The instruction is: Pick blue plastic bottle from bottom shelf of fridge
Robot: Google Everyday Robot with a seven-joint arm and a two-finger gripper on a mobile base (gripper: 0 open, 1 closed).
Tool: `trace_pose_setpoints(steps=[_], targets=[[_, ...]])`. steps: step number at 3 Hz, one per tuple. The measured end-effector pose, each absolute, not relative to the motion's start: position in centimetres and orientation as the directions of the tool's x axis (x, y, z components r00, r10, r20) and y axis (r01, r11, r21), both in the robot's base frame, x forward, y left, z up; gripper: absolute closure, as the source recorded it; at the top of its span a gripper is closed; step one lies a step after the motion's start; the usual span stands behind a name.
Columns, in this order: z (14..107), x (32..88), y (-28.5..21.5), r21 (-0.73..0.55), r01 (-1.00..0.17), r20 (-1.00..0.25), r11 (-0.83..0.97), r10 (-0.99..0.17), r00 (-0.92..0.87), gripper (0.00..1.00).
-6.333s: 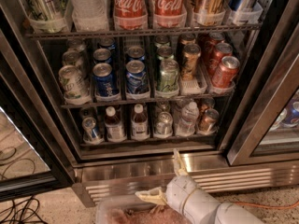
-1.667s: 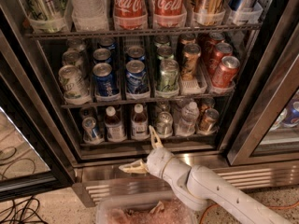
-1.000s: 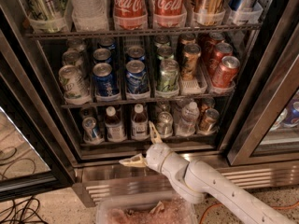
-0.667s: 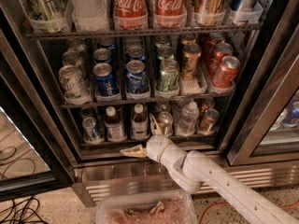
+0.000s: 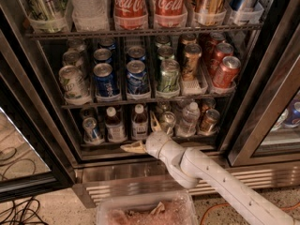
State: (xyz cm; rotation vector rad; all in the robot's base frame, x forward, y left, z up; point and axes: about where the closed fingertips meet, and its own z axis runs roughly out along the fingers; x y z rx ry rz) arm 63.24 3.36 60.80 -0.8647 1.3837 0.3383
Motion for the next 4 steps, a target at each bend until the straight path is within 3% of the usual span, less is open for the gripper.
trace_pose_setpoints(steps=[2, 4], targets=[[60.8, 62.66, 5.21, -0.315, -0.676, -0.949, 0.666, -0.243, 0.203, 0.0], [60.81, 62.66, 5.22, -0.315, -0.676, -0.949, 0.666, -0.243, 0.203, 0.43]])
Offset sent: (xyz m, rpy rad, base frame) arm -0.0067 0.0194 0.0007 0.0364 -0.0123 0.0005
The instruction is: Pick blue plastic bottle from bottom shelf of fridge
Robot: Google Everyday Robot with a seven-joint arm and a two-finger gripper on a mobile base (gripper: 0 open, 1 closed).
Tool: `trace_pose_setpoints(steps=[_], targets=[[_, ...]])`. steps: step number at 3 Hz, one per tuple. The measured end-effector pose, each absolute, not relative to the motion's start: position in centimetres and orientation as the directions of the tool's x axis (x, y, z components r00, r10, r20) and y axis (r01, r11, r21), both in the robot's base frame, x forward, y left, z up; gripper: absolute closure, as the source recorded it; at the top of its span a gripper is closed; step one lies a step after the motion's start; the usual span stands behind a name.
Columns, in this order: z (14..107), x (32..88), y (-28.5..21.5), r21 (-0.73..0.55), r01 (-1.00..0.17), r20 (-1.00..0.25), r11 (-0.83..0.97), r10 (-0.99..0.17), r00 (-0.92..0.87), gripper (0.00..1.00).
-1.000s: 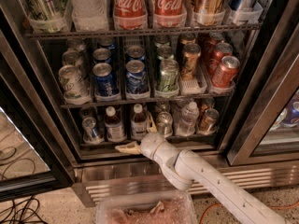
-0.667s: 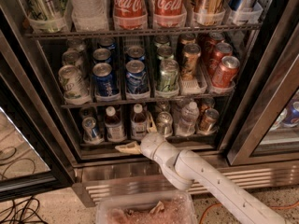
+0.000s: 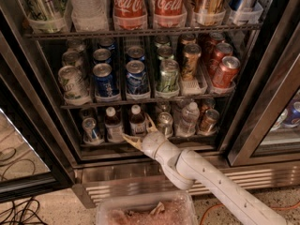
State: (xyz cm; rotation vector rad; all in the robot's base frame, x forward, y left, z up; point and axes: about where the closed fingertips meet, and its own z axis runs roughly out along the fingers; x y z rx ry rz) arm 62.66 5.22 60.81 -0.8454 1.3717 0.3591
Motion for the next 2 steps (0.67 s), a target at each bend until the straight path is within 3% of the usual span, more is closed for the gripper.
trace_pose_setpoints(steps=[2], targets=[[60.81, 62.66, 5.22, -0.315, -0.676, -0.949, 0.666, -0.243, 0.203, 0.89]])
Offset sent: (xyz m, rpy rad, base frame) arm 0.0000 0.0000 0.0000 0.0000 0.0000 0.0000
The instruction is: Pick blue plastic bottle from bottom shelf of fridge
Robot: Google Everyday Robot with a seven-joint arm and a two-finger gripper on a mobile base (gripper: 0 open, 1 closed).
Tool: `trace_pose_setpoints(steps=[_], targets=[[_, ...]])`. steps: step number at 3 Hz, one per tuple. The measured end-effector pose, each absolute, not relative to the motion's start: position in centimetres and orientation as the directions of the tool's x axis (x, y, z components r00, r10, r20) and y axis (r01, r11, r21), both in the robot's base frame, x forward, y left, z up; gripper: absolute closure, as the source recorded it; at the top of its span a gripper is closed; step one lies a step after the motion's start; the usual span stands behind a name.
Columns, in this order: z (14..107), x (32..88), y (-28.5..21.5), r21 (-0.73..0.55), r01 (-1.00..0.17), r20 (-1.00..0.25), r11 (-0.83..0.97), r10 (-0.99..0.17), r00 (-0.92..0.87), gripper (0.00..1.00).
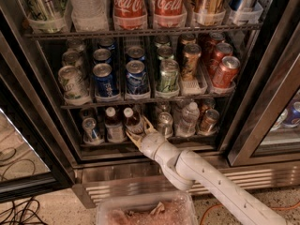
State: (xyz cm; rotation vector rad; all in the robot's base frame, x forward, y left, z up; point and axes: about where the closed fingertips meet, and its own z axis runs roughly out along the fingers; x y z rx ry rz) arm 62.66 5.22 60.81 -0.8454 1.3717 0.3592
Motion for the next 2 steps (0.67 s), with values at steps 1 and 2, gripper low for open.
trace_pose_setpoints(steps=[1, 2], targets=[[60.81, 62.66, 5.23, -0.315, -0.676, -0.949, 0.666, -0.243, 0.203, 1.0], [60.82, 62.65, 5.22, -0.315, -0.677, -0.949, 0.665, -0.242, 0.203, 1.0]])
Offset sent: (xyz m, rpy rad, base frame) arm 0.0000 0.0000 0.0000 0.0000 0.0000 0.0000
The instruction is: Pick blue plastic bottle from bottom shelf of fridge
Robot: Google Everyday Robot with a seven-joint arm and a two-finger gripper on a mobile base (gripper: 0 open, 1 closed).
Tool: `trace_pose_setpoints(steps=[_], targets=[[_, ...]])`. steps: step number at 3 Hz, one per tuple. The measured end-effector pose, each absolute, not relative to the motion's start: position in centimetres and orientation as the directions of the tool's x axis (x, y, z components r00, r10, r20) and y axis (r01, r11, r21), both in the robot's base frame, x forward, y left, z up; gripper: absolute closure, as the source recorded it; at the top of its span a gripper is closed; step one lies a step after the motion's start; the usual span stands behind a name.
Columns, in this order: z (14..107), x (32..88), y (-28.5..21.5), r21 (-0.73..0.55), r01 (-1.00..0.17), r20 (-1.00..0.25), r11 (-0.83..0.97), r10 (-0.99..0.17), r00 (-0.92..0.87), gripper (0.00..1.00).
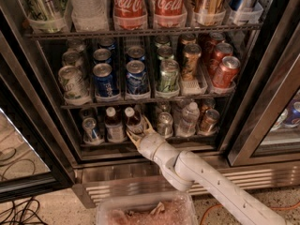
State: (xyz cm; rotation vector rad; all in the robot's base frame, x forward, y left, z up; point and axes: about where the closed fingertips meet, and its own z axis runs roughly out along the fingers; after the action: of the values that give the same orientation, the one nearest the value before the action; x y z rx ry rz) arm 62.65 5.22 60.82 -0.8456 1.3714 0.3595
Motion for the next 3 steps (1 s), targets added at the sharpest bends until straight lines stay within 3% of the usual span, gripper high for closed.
trace_pose_setpoints(steps=[3], targets=[[64.1, 60.2, 4.1, -0.301, -0.729, -0.953, 0.615, -0.173, 0.247, 1.0]])
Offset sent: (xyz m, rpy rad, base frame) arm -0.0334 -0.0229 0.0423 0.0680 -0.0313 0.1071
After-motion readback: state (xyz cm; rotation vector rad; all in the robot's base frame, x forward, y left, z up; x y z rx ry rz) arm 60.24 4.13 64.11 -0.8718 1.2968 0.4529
